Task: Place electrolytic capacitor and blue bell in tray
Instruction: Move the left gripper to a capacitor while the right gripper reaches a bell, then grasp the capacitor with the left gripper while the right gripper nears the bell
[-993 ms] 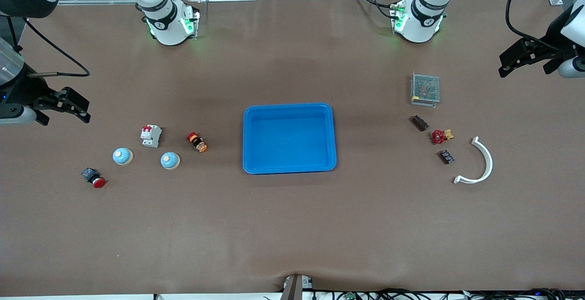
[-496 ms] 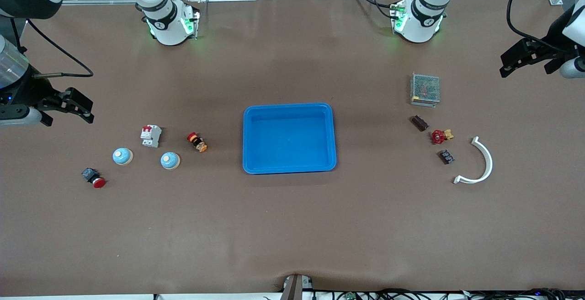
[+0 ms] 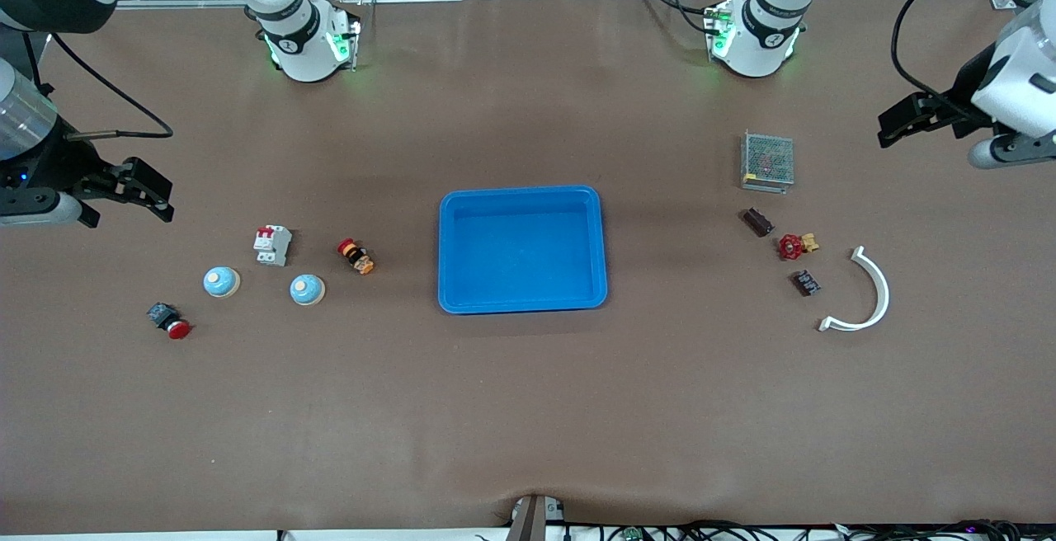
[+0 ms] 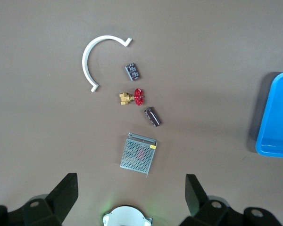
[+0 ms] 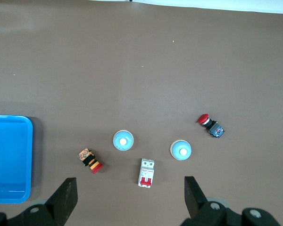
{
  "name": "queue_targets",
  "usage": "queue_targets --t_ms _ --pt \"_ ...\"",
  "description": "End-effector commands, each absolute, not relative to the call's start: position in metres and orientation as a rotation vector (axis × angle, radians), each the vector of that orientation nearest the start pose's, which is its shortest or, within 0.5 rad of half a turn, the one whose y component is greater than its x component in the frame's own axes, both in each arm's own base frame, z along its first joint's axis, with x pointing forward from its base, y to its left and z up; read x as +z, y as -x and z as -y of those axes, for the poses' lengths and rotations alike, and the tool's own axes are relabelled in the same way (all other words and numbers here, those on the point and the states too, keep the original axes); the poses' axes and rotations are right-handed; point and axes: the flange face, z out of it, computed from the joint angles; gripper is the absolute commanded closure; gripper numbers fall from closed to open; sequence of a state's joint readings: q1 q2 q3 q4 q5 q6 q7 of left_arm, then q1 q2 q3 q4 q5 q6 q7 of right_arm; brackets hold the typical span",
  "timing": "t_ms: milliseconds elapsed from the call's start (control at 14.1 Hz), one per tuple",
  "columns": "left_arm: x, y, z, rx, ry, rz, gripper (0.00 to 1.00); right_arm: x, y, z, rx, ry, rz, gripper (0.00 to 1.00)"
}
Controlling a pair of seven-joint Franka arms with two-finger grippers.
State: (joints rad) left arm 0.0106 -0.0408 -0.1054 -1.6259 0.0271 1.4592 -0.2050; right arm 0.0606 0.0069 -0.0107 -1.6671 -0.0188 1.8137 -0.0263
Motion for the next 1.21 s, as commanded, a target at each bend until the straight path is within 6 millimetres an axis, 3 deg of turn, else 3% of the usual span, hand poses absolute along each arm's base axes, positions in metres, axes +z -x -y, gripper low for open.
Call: queue_targets --t_ms 0,425,567,780,851,1134 --pt "0.593 -0.524 0.050 0.196 3.070 0.194 0.00 0.601 -0.577 -0.027 -0.221 3.151 0.117 0.00" --pt "0.516 -0.531 0.053 0.222 3.043 0.355 0.00 0.592 -0.577 -0.031 -0.178 3.153 0.134 0.00" --pt "0.481 -0.530 0.054 0.223 3.035 0.414 0.00 0.584 -0.579 -0.033 -0.153 3.153 0.138 0.00" --pt "0.416 -0.526 0.062 0.282 2.978 0.808 0.00 0.572 -0.584 -0.053 -0.132 3.150 0.199 0.00" --pt "0.399 -0.526 0.064 0.311 2.971 0.928 0.00 0.559 -0.586 -0.059 -0.110 3.150 0.214 0.00" --pt "0.346 -0.515 0.060 0.339 2.965 1.049 0.00 0.509 -0.593 -0.063 -0.149 3.146 0.228 0.00"
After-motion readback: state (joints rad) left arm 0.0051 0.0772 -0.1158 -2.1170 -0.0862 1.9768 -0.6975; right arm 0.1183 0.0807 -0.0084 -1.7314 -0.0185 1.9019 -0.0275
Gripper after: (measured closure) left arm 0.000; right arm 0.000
